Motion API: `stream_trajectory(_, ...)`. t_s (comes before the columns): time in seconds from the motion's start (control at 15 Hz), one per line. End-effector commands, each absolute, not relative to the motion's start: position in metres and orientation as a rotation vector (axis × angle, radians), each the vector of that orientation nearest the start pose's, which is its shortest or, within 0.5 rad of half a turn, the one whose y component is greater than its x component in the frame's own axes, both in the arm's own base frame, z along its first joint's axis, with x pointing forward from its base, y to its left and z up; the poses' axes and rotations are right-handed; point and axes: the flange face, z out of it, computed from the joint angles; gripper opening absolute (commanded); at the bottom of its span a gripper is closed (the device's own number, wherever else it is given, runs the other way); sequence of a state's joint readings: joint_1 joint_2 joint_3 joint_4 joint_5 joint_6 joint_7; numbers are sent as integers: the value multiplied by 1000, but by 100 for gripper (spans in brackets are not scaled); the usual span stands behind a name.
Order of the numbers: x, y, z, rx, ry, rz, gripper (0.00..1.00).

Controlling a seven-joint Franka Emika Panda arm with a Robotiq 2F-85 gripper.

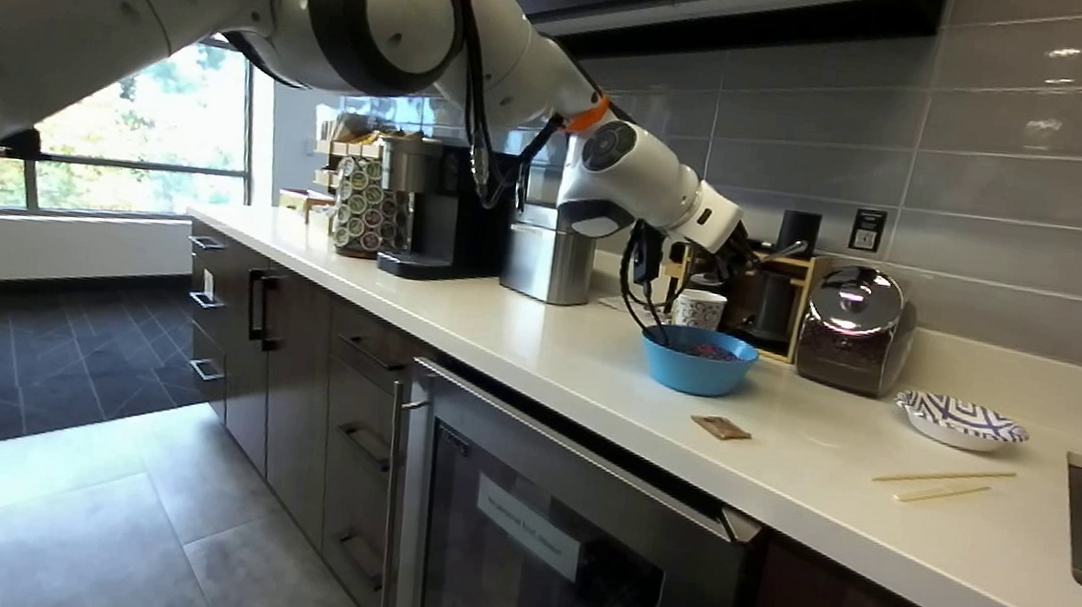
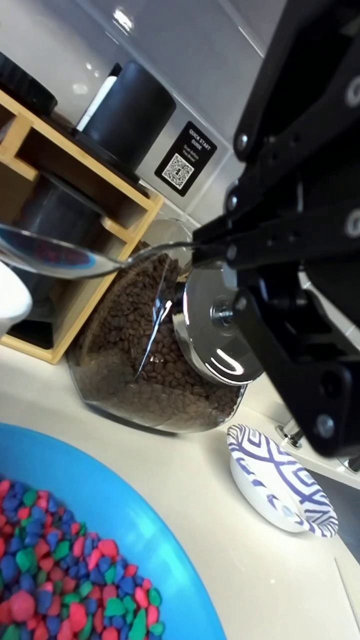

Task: Put some of the contents of the blue bowl into the paper cup using the silver spoon

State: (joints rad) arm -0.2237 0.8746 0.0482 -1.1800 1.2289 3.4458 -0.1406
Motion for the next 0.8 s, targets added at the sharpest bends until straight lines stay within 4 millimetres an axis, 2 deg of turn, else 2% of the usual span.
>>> stream_trajectory(0.0,722,-246,361,-1780,1616,-1568,0)
stream_trajectory(0.73,715,-246,359,-1822,1637,-1578,0)
